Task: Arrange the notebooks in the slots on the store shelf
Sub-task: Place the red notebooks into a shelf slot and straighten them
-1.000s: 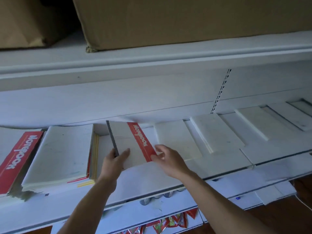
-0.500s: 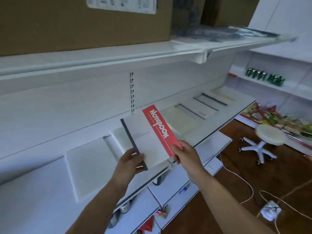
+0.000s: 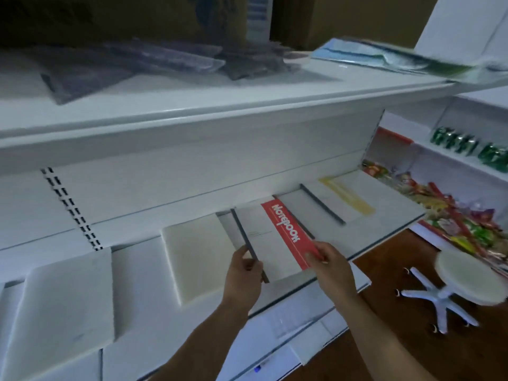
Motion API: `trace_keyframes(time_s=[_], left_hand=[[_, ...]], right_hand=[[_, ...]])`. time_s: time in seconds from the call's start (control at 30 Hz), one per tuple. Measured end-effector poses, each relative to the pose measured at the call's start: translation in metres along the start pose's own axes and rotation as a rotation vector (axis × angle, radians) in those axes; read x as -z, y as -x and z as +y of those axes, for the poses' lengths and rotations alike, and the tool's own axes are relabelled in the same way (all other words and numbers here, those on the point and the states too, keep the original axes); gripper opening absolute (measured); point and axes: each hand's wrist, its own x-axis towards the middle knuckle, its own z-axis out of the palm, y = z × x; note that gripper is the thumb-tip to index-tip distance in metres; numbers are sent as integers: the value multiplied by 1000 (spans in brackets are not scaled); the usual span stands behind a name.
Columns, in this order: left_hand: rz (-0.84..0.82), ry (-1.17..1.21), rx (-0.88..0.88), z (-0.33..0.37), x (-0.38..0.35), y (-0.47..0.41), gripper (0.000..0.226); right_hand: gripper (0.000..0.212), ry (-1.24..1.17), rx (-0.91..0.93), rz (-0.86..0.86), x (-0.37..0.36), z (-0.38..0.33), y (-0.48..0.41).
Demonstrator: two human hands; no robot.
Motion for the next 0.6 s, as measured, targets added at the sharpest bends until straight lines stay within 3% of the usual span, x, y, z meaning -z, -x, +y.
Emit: trace_keyframes(time_s=[0.17, 0.4, 0.6], left_hand=[[126, -169, -31, 14, -42, -30, 34], [177, -507, -15, 17, -52, -66, 30], [243, -511, -37, 4, -70, -63, 32]], right_hand=[[25, 137, 70, -89, 11, 12, -70], [14, 224, 212, -204, 4, 16, -113], [27, 299, 260, -232, 7, 22, -121]])
